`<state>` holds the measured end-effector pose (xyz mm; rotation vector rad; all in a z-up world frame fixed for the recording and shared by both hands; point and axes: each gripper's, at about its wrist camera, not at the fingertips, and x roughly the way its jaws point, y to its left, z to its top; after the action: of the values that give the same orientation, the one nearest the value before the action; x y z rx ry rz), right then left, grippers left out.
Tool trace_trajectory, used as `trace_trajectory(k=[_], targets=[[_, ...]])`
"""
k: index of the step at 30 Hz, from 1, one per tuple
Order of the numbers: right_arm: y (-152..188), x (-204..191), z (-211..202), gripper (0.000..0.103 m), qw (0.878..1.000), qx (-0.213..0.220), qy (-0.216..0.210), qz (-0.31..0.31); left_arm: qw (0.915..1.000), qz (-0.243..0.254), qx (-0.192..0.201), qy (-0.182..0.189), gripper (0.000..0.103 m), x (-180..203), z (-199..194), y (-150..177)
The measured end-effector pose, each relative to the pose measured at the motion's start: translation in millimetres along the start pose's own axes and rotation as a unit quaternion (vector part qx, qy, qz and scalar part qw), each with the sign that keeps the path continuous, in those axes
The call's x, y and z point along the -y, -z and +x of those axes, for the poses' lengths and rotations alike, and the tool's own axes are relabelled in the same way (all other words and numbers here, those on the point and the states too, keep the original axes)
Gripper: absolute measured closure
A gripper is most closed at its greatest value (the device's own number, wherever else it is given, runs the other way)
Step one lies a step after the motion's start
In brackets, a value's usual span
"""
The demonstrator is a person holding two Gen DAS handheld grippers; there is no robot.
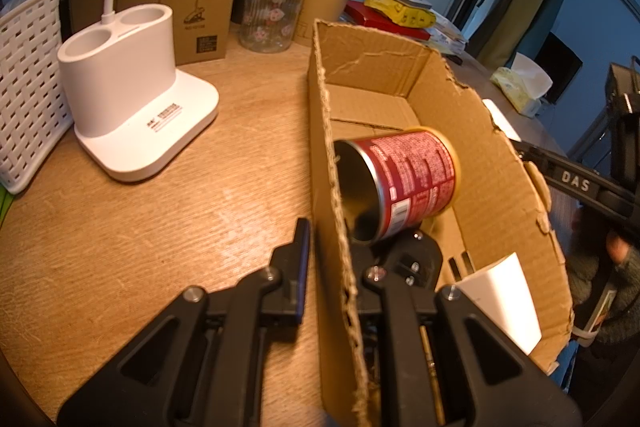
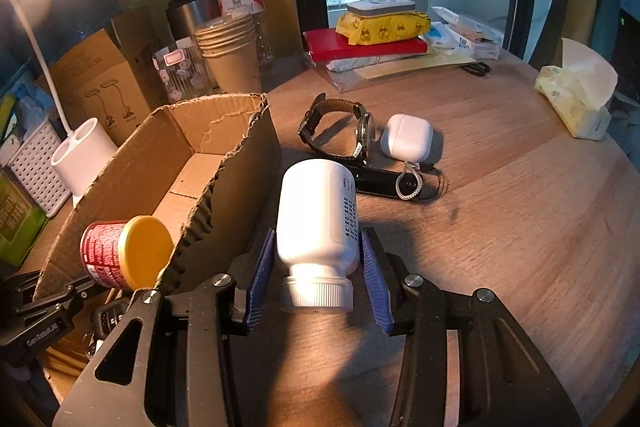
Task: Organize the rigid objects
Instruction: 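Lift the pill bottle and carry it over the box with the right gripper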
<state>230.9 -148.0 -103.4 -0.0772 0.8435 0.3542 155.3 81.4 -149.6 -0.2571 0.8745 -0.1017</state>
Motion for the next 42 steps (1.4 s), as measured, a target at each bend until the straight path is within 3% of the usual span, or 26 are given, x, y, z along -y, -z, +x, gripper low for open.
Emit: trace_trajectory(k=[18,42], targets=[[4,-12,-38,0.058,1.000,0.020,-0.005,-0.011,1.0000,0.000,0.000,0.000,0.090,-1,0,0],[1,-60,-72,0.058,0.996,0.042,-0.039,-0.061,1.0000,-0.001,0.000,0.001,0.090,-1,0,0]])
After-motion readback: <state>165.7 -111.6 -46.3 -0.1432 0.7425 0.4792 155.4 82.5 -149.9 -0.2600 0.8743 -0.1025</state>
